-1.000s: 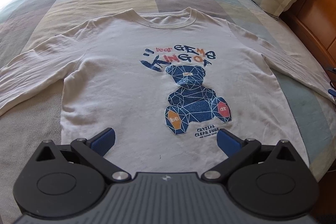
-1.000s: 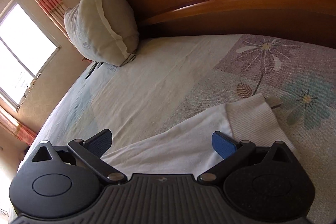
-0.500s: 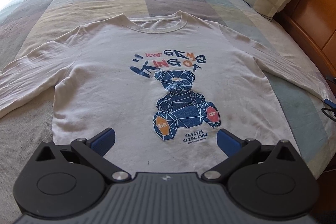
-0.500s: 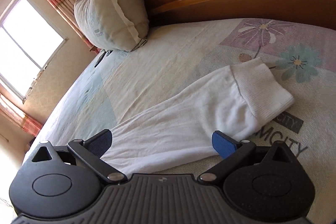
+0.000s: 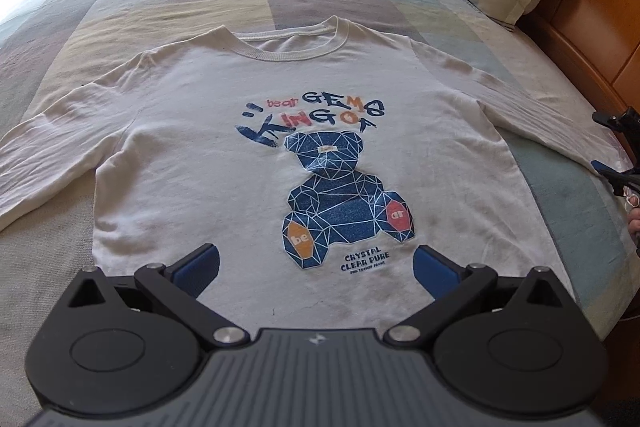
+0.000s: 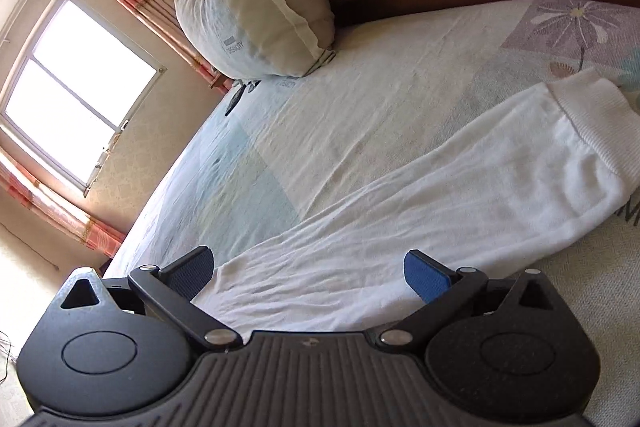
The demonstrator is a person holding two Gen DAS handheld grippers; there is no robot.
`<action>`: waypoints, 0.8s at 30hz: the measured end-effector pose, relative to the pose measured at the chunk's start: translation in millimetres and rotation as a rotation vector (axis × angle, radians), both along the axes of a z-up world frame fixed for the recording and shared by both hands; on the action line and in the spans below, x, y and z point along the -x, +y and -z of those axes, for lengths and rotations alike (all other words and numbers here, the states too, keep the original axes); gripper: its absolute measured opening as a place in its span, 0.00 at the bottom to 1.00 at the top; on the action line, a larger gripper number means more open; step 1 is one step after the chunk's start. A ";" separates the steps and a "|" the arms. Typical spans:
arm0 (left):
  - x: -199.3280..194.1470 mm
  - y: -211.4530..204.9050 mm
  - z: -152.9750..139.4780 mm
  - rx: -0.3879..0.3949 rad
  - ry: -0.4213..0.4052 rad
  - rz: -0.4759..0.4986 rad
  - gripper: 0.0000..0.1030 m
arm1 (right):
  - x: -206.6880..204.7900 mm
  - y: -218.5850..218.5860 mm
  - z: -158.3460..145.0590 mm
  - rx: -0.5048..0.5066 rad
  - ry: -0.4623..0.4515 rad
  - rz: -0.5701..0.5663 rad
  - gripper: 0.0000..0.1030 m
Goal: Fold clothes
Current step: 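Position the open right tool over the ribbed cuff of that sleeve, then close the right tool on the sleeve cuff and lift it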
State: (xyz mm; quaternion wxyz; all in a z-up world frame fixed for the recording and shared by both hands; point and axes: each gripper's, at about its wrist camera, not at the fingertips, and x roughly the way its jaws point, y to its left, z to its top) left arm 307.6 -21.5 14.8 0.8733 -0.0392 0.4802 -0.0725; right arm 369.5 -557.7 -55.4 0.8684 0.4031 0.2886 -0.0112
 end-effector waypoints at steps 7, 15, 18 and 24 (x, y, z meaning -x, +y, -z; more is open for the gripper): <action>-7.7 9.8 2.2 0.025 -0.002 -0.031 0.99 | 36.1 10.6 -22.1 0.285 0.078 -0.015 1.00; -12.3 -10.1 8.8 0.033 0.017 0.035 0.99 | 44.6 5.3 -7.2 0.375 0.105 -0.051 1.00; -11.1 -11.7 8.7 0.037 0.023 0.043 0.99 | 46.0 -2.4 3.0 0.317 0.041 -0.010 1.00; -12.6 -8.7 8.3 0.051 0.032 0.022 0.99 | 38.4 -24.0 10.9 0.176 -0.056 0.072 1.00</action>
